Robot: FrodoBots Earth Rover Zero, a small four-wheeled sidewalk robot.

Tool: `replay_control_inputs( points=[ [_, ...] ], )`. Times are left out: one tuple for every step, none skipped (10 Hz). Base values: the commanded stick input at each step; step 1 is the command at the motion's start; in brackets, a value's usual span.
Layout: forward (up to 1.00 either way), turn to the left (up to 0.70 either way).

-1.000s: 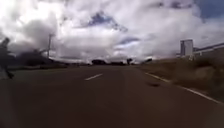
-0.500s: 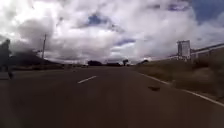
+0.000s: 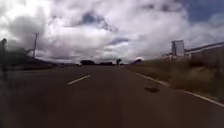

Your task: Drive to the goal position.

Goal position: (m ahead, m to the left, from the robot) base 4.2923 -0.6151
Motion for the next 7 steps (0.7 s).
replay_control_inputs(
  points=[
    [0.70, -0.17],
    [0.70, -0.11],
    [0.70, -0.05],
    [0.70, 0.01],
    [0.70, 0.06],
    [0.70, 0.06],
    [0.70, 0.06]
  ],
)
